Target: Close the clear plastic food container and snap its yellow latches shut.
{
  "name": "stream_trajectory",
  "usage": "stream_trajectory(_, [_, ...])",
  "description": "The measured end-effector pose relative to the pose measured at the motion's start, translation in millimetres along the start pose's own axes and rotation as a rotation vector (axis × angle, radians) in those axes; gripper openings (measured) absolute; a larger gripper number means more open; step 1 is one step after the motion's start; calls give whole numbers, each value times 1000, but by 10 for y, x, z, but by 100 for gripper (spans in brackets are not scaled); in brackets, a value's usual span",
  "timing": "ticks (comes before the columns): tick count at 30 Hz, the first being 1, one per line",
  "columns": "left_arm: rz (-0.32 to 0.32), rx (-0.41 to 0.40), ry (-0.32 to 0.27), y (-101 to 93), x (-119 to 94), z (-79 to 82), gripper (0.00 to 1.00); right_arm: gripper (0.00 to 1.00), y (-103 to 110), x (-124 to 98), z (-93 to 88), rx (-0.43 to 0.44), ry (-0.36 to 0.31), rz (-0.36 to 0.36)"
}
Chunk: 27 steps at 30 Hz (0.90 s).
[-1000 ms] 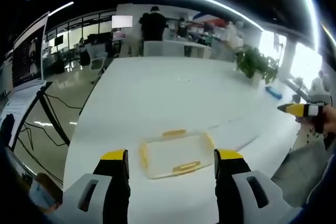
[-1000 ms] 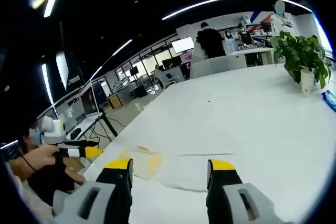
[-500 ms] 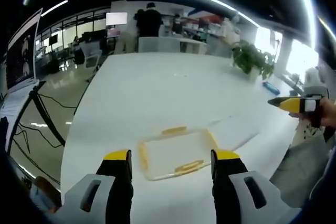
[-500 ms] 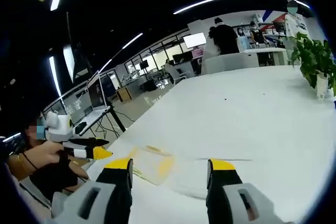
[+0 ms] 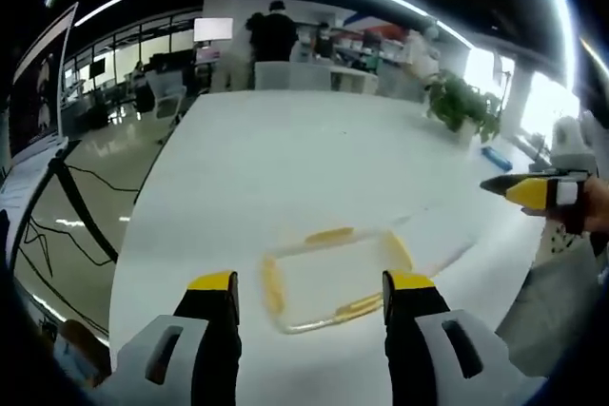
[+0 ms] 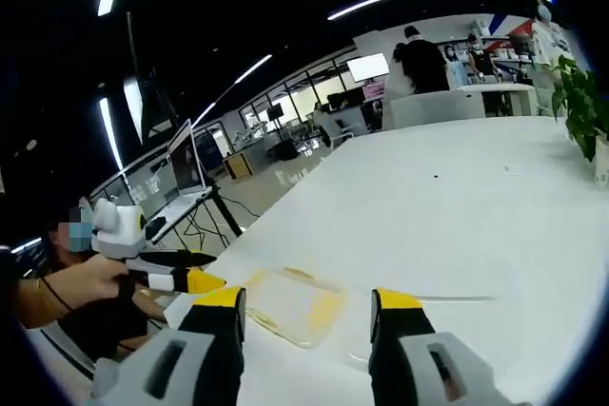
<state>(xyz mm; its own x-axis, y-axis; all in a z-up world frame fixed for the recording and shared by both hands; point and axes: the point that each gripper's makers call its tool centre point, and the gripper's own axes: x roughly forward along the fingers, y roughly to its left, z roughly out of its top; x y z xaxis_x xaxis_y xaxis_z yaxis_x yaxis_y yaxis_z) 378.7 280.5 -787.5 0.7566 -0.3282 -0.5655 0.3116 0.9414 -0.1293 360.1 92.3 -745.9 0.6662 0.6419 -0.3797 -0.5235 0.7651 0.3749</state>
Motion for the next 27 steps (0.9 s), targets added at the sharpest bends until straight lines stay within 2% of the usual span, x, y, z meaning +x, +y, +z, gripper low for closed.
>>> stream_trajectory(3, [1, 3, 8, 23, 49, -15, 58, 51, 43, 66, 8, -3, -2, 5])
stream_trajectory(5, [-10, 40, 18, 8, 73, -28, 57, 50, 64, 112, -11, -32, 11, -8])
stream_trajectory(10, [-11, 64, 40, 25, 139, -87, 57, 43, 84, 221, -83, -41, 29, -53])
stream_trajectory(14, [14, 135, 60, 59, 193, -138, 56, 39, 120, 310, -135, -64, 43, -69])
stream_trajectory(15, [15, 134, 62, 61, 207, -151, 55, 38, 124, 335, -151, -96, 56, -79])
stream_trajectory(17, [13, 113, 62, 74, 243, -169, 55, 38, 125, 377, -157, -247, 81, -100])
stream_trajectory(18, [13, 105, 60, 76, 255, -173, 55, 38, 140, 398, -166, -268, 85, -105])
stream_trajectory(25, [23, 75, 48, 96, 342, -164, 51, 35, 138, 589, -245, -271, 97, -121])
stream_trajectory(27, [26, 74, 49, 111, 373, -172, 50, 34, 140, 650, -291, -240, 104, -114])
